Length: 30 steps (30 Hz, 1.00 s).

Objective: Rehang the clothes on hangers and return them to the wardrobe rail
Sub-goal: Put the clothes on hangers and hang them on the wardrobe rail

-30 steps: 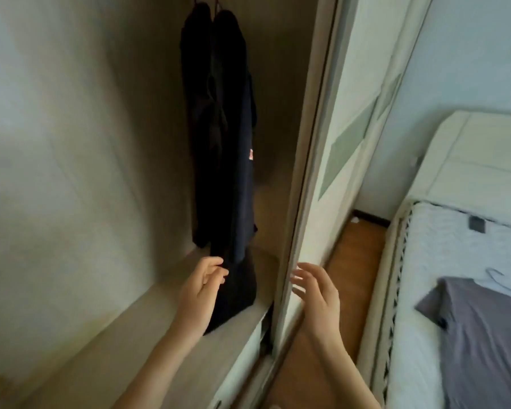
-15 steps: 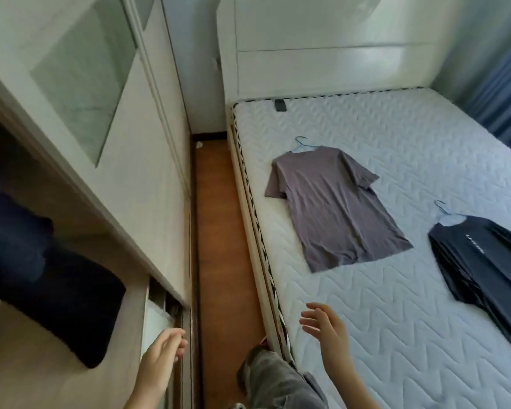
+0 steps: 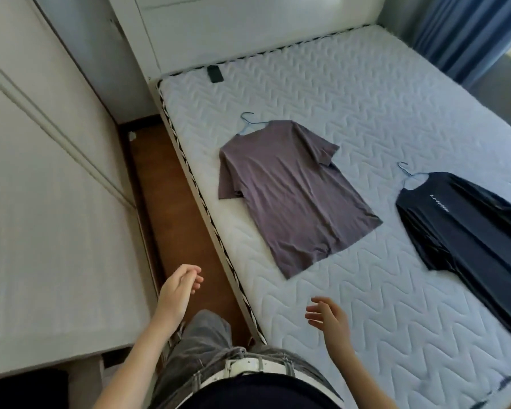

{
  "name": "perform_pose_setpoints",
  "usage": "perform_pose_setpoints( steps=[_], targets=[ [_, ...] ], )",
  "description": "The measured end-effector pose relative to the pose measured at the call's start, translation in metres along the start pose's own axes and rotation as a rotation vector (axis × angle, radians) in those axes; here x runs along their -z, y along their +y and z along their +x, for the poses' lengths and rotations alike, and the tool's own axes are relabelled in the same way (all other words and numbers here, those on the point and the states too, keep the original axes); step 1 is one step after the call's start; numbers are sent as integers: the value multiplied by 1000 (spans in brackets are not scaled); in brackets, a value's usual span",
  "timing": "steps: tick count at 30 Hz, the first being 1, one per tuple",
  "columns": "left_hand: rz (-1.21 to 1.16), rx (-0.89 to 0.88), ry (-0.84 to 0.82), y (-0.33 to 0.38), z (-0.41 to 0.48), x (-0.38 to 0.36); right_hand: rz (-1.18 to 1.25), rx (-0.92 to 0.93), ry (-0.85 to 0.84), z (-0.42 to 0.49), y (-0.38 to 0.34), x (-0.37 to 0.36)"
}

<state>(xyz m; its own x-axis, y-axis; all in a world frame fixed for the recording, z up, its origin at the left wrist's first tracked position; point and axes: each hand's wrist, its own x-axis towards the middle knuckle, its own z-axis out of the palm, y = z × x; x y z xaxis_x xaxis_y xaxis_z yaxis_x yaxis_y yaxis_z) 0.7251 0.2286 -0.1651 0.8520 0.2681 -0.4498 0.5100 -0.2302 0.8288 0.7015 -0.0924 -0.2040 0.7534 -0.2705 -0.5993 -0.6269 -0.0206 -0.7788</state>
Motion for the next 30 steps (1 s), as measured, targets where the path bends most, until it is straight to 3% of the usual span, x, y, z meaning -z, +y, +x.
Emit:
perform_pose_setpoints(
  steps=[9, 17, 22, 30],
  targets=[
    [94, 126, -99, 23, 163, 29, 41, -17, 101, 125, -79, -82],
    [409, 77, -373, 115, 387, 44, 120, -41, 329, 252, -177, -184],
    [616, -20, -460, 154, 558, -13, -129, 34, 404, 369, -194, -231],
    [580, -99, -215, 125, 782, -159, -676, 158, 502, 546, -93, -289]
  ],
)
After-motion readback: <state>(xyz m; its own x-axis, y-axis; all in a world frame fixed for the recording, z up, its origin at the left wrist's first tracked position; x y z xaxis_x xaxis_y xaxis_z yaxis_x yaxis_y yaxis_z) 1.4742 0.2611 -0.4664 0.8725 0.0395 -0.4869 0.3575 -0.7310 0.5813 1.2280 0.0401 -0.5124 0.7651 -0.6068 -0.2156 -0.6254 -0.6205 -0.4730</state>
